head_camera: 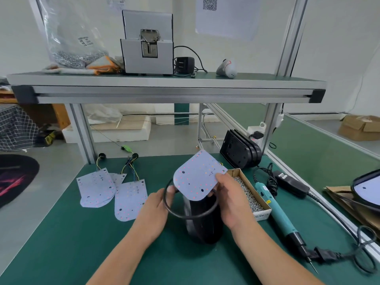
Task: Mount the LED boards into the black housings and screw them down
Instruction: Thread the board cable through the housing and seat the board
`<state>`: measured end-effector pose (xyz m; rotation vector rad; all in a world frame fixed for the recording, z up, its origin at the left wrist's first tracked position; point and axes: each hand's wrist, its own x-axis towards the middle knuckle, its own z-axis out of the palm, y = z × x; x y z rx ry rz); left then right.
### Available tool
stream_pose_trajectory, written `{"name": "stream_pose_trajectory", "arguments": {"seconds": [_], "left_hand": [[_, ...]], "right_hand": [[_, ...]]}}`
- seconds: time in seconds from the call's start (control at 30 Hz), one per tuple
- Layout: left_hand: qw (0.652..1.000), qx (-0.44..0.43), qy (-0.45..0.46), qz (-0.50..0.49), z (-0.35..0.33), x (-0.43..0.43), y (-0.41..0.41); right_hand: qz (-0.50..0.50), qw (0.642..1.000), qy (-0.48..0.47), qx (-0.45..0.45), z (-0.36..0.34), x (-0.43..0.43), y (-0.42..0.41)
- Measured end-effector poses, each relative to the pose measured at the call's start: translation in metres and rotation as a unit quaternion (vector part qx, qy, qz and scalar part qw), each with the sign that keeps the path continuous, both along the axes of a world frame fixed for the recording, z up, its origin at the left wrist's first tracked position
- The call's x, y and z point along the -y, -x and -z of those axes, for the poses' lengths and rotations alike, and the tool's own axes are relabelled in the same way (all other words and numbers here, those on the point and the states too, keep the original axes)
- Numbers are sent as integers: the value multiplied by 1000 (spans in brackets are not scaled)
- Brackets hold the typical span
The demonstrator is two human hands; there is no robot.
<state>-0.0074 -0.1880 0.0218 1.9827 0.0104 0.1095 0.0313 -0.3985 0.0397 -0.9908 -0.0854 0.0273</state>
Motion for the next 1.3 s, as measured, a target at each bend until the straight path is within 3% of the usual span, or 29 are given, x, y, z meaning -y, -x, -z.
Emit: {"name": "stream_pose_trajectory", "arguments": {"seconds": [0.1,0.13,0.2,0.27,0.37,0.43,0.6,0.67,0.73,0.87,0.93,1.03,1.3], "left_hand": [[992,-4,-69,-102,7,-15,-6],[993,-10,-22,-117,9,-19,-7],[979,-16,164,-120,10,-21,-7],[938,-19,332,-97,7,-14,-6],[849,-33,524,-56,3,-5,-5],[806,-41,588,-47,2,-3,-7],[755,-32,648,-93,0,-9,-12],[768,-11,627,-130,-1,-13,-16],[822,11,546,-163,1,-16,-19],[937,77,303,-156,7,-14,-18],[975,86,144,-146,7,-14,-16],[994,47,22,-93,7,-15,-13],[988,-78,18,129,-7,-18,7]], "right_hand": [[32,999,-8,-35,0,6,-2],[36,999,0,-30,1,6,-2],[35,999,13,-18,2,3,-1],[24,999,-2,-31,3,-3,1],[-8,997,-30,-66,2,-9,5],[-20,995,-37,-95,2,-11,6],[14,994,-44,-98,1,-10,8],[1,994,-63,-90,1,-9,8],[-6,992,-76,-96,0,-8,8],[-6,990,-88,-106,-1,-9,10],[-10,989,-95,-115,-1,-8,12],[-10,987,-114,-116,-4,-6,14],[2,987,-120,-109,0,-7,12]]}}
